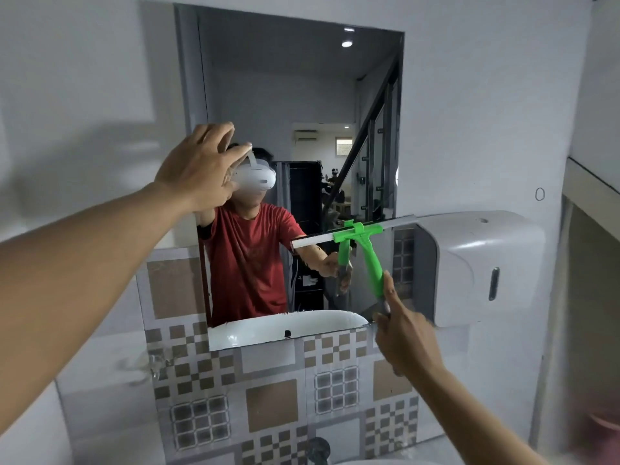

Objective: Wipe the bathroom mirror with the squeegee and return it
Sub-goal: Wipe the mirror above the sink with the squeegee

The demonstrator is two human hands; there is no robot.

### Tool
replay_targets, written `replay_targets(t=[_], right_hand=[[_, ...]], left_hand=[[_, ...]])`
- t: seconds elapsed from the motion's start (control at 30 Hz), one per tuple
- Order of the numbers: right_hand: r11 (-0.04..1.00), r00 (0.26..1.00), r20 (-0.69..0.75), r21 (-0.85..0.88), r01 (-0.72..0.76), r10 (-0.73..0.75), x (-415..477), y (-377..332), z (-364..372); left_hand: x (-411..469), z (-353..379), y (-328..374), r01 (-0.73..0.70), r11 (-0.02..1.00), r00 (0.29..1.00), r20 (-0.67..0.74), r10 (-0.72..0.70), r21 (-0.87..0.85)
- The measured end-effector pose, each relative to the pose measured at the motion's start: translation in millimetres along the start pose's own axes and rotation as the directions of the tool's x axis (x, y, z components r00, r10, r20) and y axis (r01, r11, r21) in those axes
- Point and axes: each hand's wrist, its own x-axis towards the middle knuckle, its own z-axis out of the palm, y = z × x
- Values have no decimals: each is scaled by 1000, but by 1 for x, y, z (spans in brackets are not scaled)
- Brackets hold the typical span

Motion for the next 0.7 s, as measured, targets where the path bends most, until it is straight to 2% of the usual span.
replay_targets(t=[0.17,0.27,0.4,0.47,0.53,0.7], right_hand=[[952,994,48,288,-106,96,-26,-51,35],[863,989,92,483,-146,115,-38,-84,53],[722,991,114,680,-130,71,-55,-132,70],[719,991,134,686,-112,27,-63,-152,84],[770,989,144,635,-68,-32,-68,-164,102],[920,988,81,380,94,-134,-65,-140,109]], left_hand=[[1,-2,-5,2,1000,999,33,-3,11],[1,-2,-4,2,1000,999,44,-3,12],[0,-1,-6,11,1000,999,46,-12,9],[1,-1,-6,11,1000,999,50,-11,11],[1,-2,-7,12,1000,998,57,-12,9],[1,-1,-8,20,1000,998,66,-20,7]])
